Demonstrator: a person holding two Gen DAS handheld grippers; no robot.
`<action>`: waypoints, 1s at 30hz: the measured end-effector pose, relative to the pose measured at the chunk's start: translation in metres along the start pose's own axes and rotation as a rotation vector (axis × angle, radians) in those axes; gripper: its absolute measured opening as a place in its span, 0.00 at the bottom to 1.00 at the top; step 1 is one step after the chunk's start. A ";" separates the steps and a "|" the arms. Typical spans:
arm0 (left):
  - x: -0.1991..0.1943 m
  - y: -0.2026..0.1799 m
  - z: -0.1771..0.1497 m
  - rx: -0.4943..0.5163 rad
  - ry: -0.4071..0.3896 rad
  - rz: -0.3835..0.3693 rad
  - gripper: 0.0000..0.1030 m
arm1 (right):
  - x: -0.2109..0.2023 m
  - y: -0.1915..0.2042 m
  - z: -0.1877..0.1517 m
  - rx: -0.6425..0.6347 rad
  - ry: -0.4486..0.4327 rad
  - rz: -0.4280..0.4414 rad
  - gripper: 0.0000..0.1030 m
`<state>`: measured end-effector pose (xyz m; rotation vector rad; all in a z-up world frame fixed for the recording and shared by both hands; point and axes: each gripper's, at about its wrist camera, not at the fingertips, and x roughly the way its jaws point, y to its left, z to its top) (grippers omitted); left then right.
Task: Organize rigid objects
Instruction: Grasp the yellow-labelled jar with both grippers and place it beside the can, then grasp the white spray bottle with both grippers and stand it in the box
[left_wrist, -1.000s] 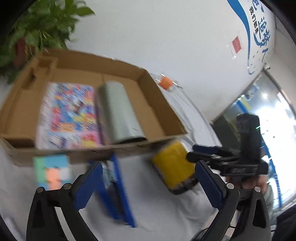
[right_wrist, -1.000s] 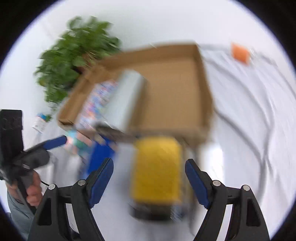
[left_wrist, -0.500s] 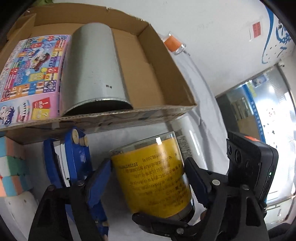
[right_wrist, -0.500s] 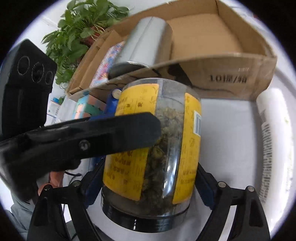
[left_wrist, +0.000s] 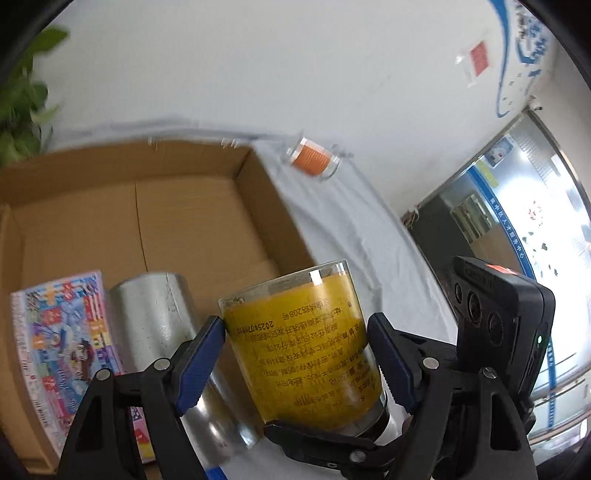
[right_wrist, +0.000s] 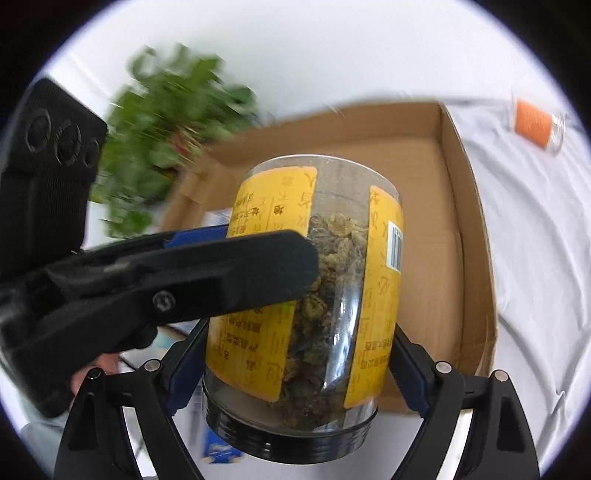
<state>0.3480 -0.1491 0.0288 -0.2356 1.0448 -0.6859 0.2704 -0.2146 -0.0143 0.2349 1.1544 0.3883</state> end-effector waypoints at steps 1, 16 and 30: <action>0.012 0.004 0.002 -0.014 0.027 -0.004 0.71 | 0.011 -0.005 -0.004 0.011 0.028 -0.023 0.86; -0.002 -0.014 -0.063 0.101 -0.030 0.147 0.72 | -0.097 -0.036 -0.115 -0.043 -0.127 -0.143 0.87; 0.006 -0.084 -0.155 0.424 -0.019 0.050 0.72 | -0.020 -0.004 -0.200 -0.471 0.049 -0.022 0.43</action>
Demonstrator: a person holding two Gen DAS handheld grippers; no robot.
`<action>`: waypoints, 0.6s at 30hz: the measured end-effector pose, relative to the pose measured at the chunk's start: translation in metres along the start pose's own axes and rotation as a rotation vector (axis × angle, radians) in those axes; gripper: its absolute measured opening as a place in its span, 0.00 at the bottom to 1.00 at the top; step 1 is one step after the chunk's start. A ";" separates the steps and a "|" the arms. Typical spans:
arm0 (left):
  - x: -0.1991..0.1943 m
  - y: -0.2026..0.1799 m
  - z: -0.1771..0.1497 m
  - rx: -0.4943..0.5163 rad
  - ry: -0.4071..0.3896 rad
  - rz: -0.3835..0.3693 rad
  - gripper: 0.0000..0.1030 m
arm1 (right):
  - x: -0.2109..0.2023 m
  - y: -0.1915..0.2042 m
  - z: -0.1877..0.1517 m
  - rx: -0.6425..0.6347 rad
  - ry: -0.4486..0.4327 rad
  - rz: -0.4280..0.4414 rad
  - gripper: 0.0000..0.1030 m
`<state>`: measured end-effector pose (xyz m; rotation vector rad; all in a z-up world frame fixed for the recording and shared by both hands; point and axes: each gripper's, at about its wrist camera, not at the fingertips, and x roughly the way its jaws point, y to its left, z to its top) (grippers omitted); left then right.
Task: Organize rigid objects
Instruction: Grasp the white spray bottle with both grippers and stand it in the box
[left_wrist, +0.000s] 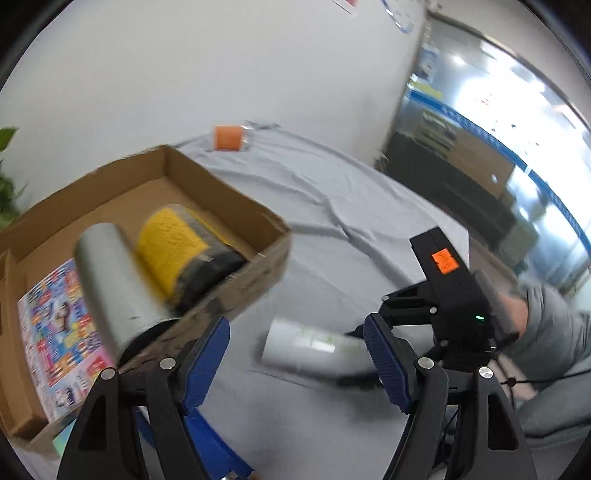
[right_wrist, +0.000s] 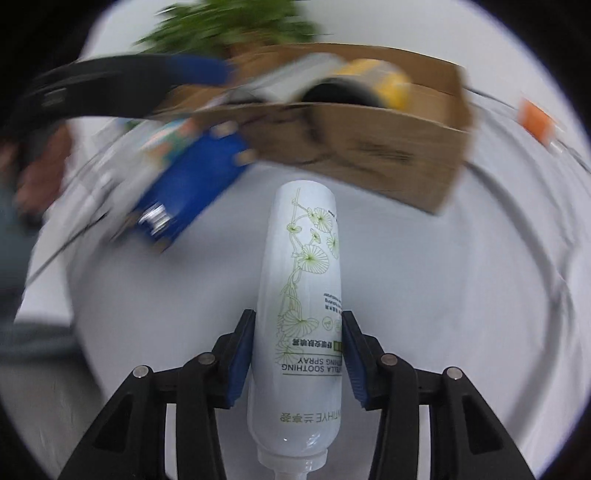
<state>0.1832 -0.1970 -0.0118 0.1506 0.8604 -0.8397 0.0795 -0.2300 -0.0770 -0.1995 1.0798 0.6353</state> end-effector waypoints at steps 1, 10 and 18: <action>0.002 -0.007 -0.001 0.027 0.015 -0.008 0.72 | 0.002 0.007 0.000 -0.074 0.006 0.021 0.43; 0.085 -0.049 -0.032 0.140 0.245 -0.185 0.36 | -0.030 0.012 -0.002 -0.307 0.008 -0.170 0.46; 0.100 -0.062 -0.040 -0.039 0.354 -0.242 0.37 | -0.046 -0.058 -0.042 0.627 -0.003 -0.093 0.53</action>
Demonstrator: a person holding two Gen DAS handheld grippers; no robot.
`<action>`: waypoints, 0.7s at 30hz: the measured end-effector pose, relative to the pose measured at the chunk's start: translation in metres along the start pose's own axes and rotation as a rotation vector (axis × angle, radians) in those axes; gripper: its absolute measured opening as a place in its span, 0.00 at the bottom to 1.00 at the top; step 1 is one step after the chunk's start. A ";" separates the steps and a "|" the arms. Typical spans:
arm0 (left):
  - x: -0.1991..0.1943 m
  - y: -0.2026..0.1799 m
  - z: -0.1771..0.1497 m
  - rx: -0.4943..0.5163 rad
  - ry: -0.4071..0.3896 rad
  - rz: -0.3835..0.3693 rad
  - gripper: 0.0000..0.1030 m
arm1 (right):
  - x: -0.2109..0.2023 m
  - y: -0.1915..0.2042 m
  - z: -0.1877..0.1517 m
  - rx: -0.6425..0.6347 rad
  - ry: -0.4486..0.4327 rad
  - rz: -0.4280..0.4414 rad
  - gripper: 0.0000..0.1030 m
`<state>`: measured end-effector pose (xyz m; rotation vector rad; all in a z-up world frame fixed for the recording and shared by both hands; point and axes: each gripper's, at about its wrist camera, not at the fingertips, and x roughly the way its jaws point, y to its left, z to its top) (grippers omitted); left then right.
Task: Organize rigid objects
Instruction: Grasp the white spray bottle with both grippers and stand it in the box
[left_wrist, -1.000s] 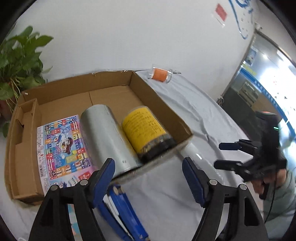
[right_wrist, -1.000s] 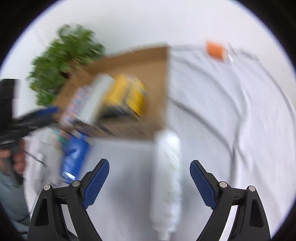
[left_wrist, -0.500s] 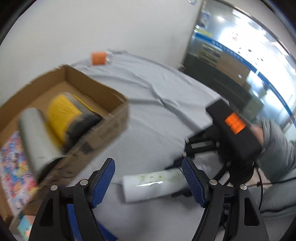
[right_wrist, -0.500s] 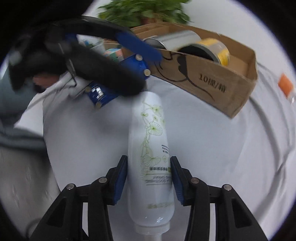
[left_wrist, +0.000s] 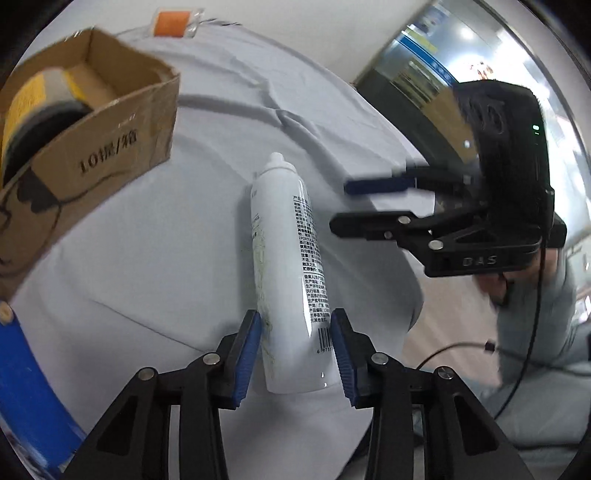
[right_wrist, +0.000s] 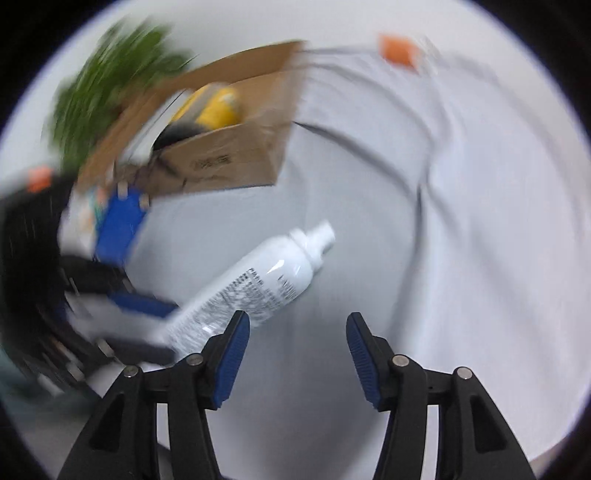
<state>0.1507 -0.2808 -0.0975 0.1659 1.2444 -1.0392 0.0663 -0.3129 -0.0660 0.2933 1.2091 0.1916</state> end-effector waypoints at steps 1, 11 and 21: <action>0.002 0.002 0.001 -0.036 -0.002 -0.016 0.38 | 0.003 -0.012 -0.004 0.093 0.016 0.063 0.53; 0.008 0.005 -0.006 -0.214 -0.047 -0.042 0.37 | 0.020 0.014 0.033 0.185 -0.087 0.092 0.43; -0.081 0.045 0.072 -0.295 -0.354 0.090 0.17 | 0.002 0.067 0.217 -0.210 -0.211 0.048 0.42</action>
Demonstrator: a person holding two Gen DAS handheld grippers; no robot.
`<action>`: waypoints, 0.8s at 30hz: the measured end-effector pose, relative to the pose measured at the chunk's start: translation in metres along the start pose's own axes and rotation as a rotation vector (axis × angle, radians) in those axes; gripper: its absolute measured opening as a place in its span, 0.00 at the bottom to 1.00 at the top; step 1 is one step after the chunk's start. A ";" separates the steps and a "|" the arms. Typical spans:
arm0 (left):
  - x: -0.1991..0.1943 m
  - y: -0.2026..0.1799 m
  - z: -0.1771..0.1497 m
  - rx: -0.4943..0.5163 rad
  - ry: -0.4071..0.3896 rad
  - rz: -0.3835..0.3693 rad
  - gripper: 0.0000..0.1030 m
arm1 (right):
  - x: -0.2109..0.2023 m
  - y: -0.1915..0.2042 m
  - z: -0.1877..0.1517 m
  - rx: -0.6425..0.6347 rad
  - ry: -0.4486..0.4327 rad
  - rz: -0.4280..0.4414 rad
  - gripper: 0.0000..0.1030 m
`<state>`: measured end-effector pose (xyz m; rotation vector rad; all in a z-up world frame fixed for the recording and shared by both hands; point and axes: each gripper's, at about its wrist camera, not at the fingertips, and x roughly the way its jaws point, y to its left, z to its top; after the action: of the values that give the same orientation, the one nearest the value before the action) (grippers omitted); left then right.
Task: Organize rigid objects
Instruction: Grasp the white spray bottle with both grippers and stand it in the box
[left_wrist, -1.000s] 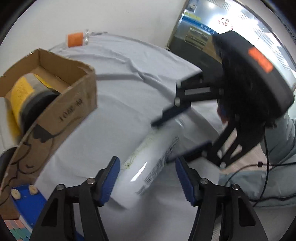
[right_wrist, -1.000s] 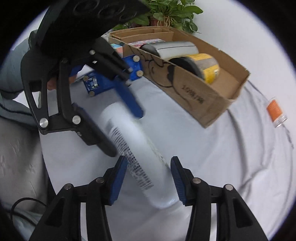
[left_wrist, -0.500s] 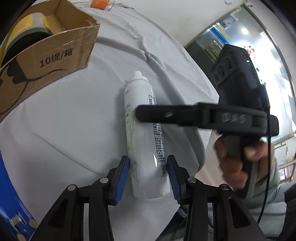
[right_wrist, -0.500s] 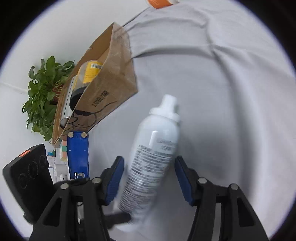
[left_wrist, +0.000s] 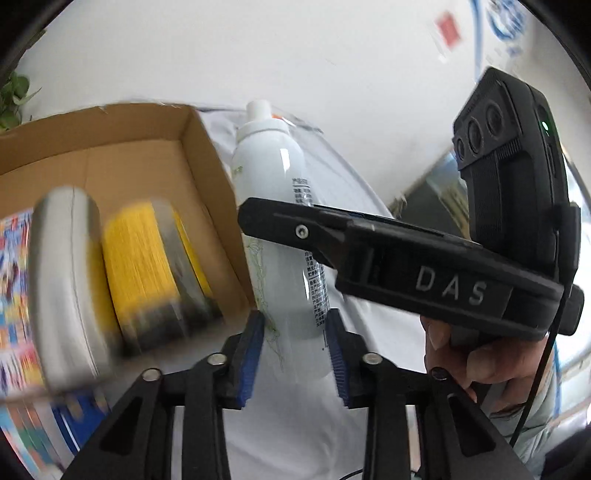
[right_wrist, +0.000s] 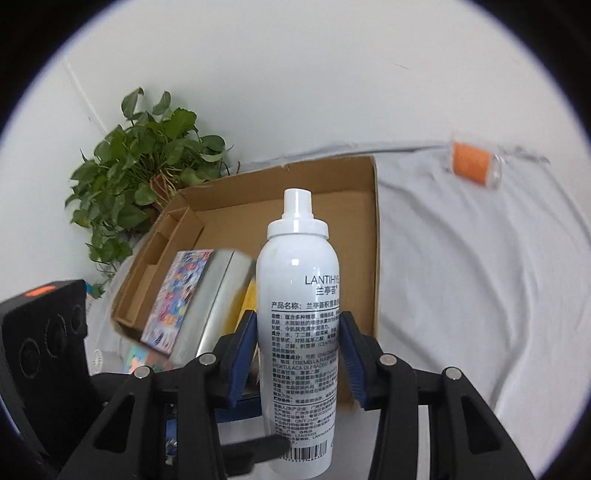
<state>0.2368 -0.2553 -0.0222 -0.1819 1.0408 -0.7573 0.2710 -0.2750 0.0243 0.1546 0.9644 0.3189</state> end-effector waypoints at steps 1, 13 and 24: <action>0.002 0.008 0.015 -0.021 -0.008 -0.001 0.17 | 0.011 -0.002 0.008 -0.006 0.014 -0.010 0.42; 0.000 0.045 0.034 -0.078 -0.007 0.033 0.55 | 0.068 -0.021 -0.005 0.098 0.131 -0.057 0.42; -0.175 0.104 -0.098 -0.189 -0.221 0.273 0.61 | 0.027 -0.012 -0.018 0.139 0.048 -0.089 0.47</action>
<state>0.1562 -0.0457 0.0023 -0.2731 0.9029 -0.3820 0.2733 -0.2779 -0.0105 0.2307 1.0379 0.1740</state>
